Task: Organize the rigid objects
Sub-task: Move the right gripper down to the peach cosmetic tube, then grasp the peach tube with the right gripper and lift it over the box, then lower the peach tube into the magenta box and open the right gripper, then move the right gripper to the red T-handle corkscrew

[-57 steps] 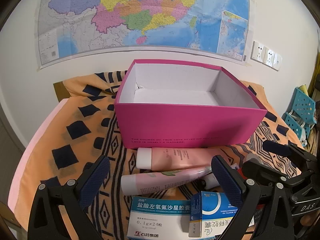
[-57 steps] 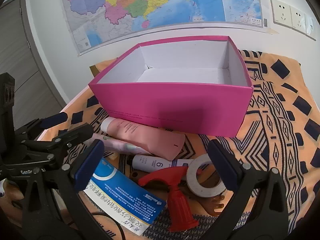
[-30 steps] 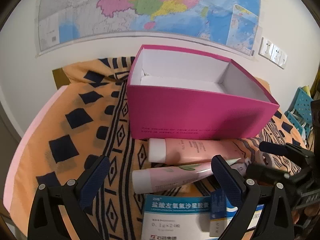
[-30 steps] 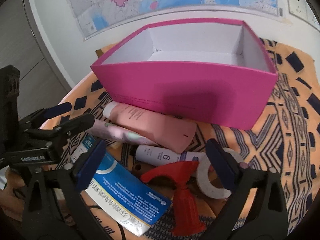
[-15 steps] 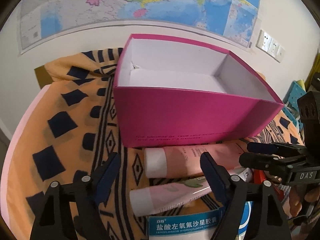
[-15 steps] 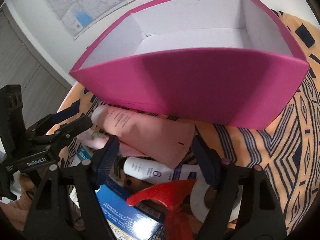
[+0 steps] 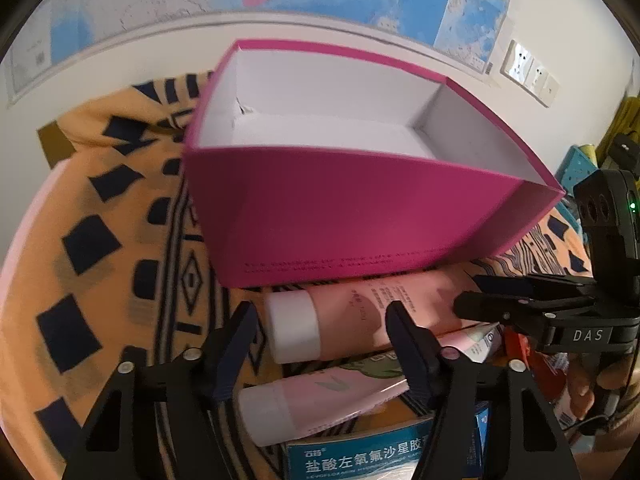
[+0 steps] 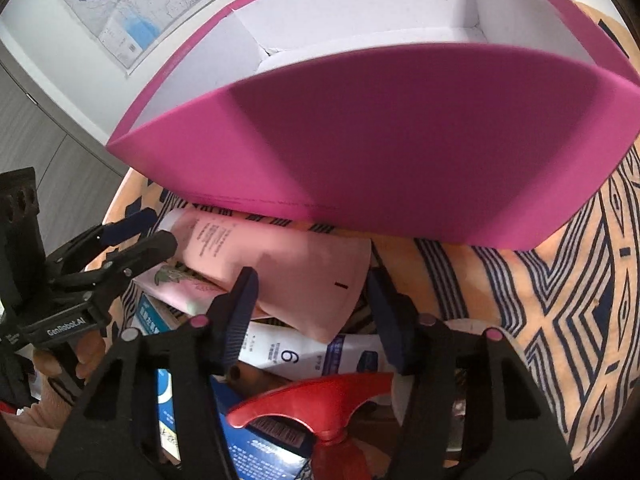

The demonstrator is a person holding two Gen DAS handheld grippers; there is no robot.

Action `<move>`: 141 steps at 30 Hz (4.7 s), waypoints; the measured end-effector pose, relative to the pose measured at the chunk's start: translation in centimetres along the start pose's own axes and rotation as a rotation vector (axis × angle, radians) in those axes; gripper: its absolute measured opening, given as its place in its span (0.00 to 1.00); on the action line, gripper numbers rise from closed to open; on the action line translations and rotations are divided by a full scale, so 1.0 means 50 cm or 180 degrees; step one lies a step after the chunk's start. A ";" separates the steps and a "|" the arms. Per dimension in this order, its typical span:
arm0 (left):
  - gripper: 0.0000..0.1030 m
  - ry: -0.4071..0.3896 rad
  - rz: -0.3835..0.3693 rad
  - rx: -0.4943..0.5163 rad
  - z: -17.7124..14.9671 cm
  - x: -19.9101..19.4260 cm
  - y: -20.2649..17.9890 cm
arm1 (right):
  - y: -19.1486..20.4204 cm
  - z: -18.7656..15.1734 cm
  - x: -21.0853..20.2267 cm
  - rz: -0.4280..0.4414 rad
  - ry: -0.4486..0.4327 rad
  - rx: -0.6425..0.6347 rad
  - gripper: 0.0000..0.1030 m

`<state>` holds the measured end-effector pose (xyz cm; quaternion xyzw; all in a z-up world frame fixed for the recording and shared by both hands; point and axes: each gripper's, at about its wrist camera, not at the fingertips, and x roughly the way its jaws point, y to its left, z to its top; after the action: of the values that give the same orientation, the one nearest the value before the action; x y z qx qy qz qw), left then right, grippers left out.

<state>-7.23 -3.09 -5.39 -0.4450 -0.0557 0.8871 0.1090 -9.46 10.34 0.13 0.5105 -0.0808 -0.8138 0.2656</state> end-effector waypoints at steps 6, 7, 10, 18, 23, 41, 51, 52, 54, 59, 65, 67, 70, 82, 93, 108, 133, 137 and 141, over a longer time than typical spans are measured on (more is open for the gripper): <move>0.59 0.0041 -0.0069 -0.0079 0.001 0.000 0.007 | -0.014 -0.001 -0.004 0.0169 -0.0069 0.0079 0.58; 0.59 0.0045 -0.0061 -0.0087 0.001 0.001 0.007 | -0.015 -0.001 -0.005 0.0171 -0.0067 0.0078 0.58; 0.59 0.0039 -0.0022 -0.0106 0.000 -0.004 0.006 | -0.011 -0.003 -0.011 0.0180 -0.0093 0.0066 0.58; 0.59 -0.0089 -0.0005 -0.0136 -0.001 -0.037 -0.005 | -0.002 -0.012 -0.049 0.0242 -0.0267 0.0037 0.58; 0.61 -0.0141 0.0004 -0.0173 0.000 -0.059 -0.014 | 0.011 -0.015 -0.077 0.0209 -0.0357 -0.0021 0.58; 0.61 -0.0678 0.0035 -0.0047 0.050 -0.181 -0.042 | 0.075 -0.004 -0.200 0.0185 -0.0837 -0.0448 0.58; 0.61 -0.0778 0.0097 0.0000 0.123 -0.173 -0.037 | 0.079 0.085 -0.214 0.0233 -0.0997 -0.0491 0.58; 0.61 -0.0768 0.0113 0.0000 0.126 -0.169 -0.036 | 0.076 0.093 -0.211 0.0237 -0.0993 -0.0475 0.58; 0.61 -0.0719 0.0136 -0.0020 0.137 -0.154 -0.029 | 0.071 0.106 -0.202 0.0247 -0.0976 -0.0455 0.58; 0.61 -0.0617 0.0141 -0.0067 0.150 -0.123 -0.014 | 0.056 0.136 -0.179 0.0234 -0.0929 -0.0391 0.58; 0.61 -0.0521 0.0245 -0.0031 0.157 -0.090 -0.012 | 0.036 0.160 -0.143 0.0209 -0.0820 -0.0300 0.58; 0.61 -0.0496 0.0273 -0.0021 0.161 -0.081 -0.010 | 0.034 0.163 -0.132 0.0180 -0.0787 -0.0302 0.58; 0.61 -0.0466 0.0317 -0.0020 0.167 -0.070 -0.006 | 0.027 0.169 -0.111 0.0163 -0.0703 -0.0269 0.58; 0.61 -0.0591 0.0567 0.0059 0.167 -0.072 -0.012 | 0.020 0.181 -0.043 0.0089 -0.0460 -0.0232 0.58; 0.63 -0.0707 0.0380 0.0135 0.131 -0.116 -0.033 | 0.026 0.145 -0.092 0.0252 -0.0648 -0.0321 0.58; 0.65 -0.0453 -0.0177 0.0482 0.002 -0.131 -0.105 | 0.058 0.016 -0.261 0.0818 -0.1053 -0.0541 0.61; 0.62 -0.0010 -0.0506 0.0872 -0.110 -0.091 -0.174 | 0.000 -0.239 -0.198 0.0787 -0.0179 -0.0271 0.61; 0.62 0.0009 -0.0498 0.0868 -0.116 -0.093 -0.172 | 0.004 -0.258 -0.181 0.0767 -0.0084 -0.0247 0.61; 0.58 0.0054 -0.0546 0.0854 -0.120 -0.090 -0.168 | 0.012 -0.261 -0.171 0.0827 -0.0073 -0.0227 0.56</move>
<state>1.40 3.99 -3.84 -0.4275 0.0264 0.8703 0.2432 5.06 16.05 1.02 0.4766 -0.1204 -0.7807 0.3858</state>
